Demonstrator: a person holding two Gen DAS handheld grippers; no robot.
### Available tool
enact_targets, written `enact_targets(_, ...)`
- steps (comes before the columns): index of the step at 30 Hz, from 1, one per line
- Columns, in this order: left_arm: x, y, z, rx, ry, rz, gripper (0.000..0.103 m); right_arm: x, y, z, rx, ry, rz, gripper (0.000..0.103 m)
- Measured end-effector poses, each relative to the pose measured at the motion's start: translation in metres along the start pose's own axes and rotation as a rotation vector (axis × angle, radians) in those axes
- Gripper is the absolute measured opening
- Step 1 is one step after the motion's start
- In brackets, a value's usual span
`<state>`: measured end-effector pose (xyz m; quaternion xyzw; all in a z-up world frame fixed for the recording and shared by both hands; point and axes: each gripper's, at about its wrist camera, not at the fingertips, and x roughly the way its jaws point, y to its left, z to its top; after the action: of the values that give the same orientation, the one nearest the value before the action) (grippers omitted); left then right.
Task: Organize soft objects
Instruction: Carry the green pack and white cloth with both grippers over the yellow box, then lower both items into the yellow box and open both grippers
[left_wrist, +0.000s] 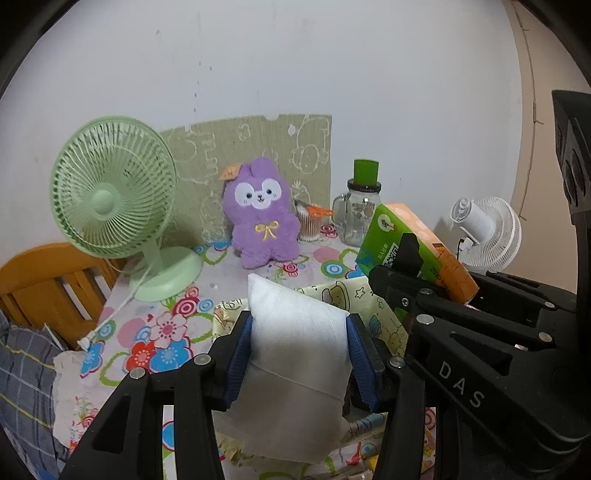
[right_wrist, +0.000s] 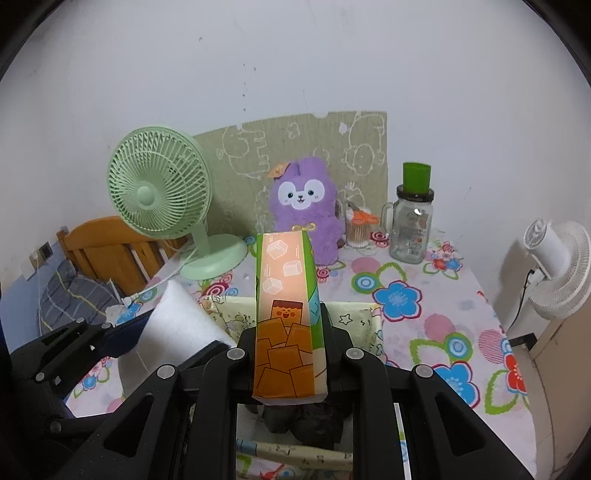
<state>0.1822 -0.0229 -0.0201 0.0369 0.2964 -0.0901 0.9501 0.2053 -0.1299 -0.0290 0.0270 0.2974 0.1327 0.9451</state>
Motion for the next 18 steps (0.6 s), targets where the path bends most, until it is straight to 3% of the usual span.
enact_targets(9,0.041,0.009,-0.007,-0.05,0.061,-0.012,0.058,0.042,0.002,-0.006,0.011,0.071,0.044,0.022)
enact_targets(14,0.05,0.005,-0.012,-0.019,0.076,0.008,0.075,0.053,0.003,-0.01,0.002,0.092,0.043,0.023)
enact_targets(17,0.056,0.007,-0.014,-0.031,0.094,0.019,0.08,0.058,0.002,-0.012,0.001,0.104,0.028,0.025)
enact_targets(18,0.057,0.007,-0.014,-0.034,0.099,0.02,0.082,0.059,0.002,-0.013,-0.002,0.111,0.023,0.031)
